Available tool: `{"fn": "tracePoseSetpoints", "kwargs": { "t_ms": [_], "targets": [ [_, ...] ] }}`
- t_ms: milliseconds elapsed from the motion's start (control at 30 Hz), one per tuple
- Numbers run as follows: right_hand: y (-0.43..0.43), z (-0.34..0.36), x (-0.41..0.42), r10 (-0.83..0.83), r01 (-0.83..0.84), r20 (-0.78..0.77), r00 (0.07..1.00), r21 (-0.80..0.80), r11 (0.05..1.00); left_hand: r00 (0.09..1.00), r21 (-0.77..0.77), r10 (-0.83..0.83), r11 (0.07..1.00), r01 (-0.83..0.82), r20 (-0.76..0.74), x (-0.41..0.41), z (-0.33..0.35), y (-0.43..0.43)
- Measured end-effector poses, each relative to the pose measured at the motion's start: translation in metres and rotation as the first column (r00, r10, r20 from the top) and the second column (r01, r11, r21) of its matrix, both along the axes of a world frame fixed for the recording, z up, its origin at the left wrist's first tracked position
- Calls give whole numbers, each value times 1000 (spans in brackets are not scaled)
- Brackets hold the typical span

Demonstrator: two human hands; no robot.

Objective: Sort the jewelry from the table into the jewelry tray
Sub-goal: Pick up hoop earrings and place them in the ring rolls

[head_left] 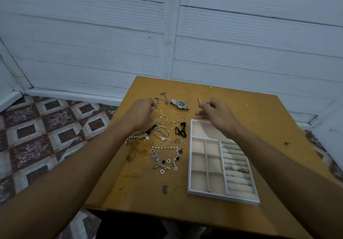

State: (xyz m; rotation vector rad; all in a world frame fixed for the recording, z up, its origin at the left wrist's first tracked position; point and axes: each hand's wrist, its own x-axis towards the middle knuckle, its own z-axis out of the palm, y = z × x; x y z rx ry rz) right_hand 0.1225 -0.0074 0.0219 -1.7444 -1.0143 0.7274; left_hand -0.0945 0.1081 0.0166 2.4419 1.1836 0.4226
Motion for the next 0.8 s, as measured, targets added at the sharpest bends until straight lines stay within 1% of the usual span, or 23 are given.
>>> {"fn": "tracePoseSetpoints", "kwargs": {
  "t_ms": [67, 100, 200, 267, 367, 467, 533, 633, 733, 800],
  "targets": [
    [-16, 1, 11, -32, 32, -26, 999, 14, 999, 998, -37, -23, 999, 25, 51, 13, 8, -12],
    [-24, 2, 16, -39, 39, -8, 999, 15, 999, 996, -53, -34, 998, 38, 76, 21, 11, -18],
    [-46, 5, 31, -63, 63, 120, 991, 0, 998, 989, -114, -53, 991, 69, 138, 44, 15, -35],
    [-59, 4, 41, -79, 79, 147, 986, 2, 997, 987, -153, -61, 985, 84, 151, 58, 17, -45],
    [-74, 2, 52, -117, 120, 100, 988, -21, 993, 983, -187, -88, 975, 118, 160, 80, 18, -60],
    [-89, 0, 58, -158, 161, 38, 987, -71, 984, 977, -262, -104, 953, 150, 184, 98, 18, -73],
    [-96, -2, 62, -199, 201, 30, 980, -113, 973, 976, -289, -111, 943, 164, 189, 108, 19, -80],
    [-103, -3, 63, -197, 211, 110, 974, -134, 968, 975, -319, -96, 935, 158, 201, 118, 19, -86],
    [-104, -3, 64, -152, 187, 221, 963, -148, 971, 976, -324, -102, 932, 160, 191, 124, 18, -92],
    [-102, -1, 66, -108, 167, 292, 950, -189, 968, 977, -308, -113, 937, 165, 180, 127, 16, -95]
  ]
}}
